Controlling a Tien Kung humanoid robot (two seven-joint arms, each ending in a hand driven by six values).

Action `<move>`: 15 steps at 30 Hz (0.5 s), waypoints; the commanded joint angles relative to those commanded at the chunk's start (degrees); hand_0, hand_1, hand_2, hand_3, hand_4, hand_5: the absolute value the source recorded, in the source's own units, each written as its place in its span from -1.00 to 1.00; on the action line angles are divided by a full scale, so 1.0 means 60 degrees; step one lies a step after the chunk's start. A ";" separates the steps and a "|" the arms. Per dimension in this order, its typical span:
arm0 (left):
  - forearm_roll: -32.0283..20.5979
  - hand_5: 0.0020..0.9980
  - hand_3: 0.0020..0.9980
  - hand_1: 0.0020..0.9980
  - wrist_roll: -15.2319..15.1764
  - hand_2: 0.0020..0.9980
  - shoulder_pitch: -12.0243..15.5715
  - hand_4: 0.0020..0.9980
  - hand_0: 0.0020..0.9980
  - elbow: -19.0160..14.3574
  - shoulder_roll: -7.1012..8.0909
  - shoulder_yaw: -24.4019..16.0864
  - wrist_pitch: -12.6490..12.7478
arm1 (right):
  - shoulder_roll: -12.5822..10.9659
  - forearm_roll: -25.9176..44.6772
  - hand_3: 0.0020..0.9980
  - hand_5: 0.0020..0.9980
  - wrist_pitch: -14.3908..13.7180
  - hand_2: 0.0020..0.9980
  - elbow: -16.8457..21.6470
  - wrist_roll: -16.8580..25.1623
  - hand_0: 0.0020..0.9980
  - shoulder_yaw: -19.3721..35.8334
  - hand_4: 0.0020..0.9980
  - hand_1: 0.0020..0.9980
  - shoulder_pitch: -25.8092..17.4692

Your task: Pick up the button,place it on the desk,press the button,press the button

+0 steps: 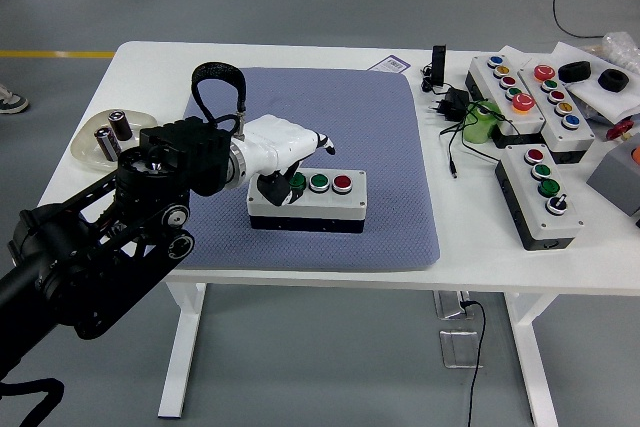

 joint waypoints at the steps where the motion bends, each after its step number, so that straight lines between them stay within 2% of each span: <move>1: -0.0012 -1.00 0.79 -0.91 0.0007 -0.85 0.0012 0.22 -0.87 -0.0005 0.0000 0.0007 -0.0022 | 0.0000 -0.0004 0.28 -0.49 -0.0001 0.20 0.0000 -0.0001 0.31 0.0001 -0.49 0.13 -0.0004; 6: -0.0098 -1.00 0.80 -0.92 0.0005 -0.86 0.0031 0.23 -0.89 -0.0071 0.0042 0.0081 -0.0073 | 0.0001 0.0027 0.28 -0.48 -0.0002 0.20 0.0000 0.0007 0.31 -0.0008 -0.49 0.13 -0.0015; 15: -0.0146 -1.00 0.81 -0.92 0.0055 -0.87 -0.0013 0.23 -0.88 0.0190 0.0062 0.0211 -0.0073 | 0.0008 0.0029 0.28 -0.48 0.0004 0.20 0.0000 0.0016 0.31 -0.0007 -0.49 0.13 0.0014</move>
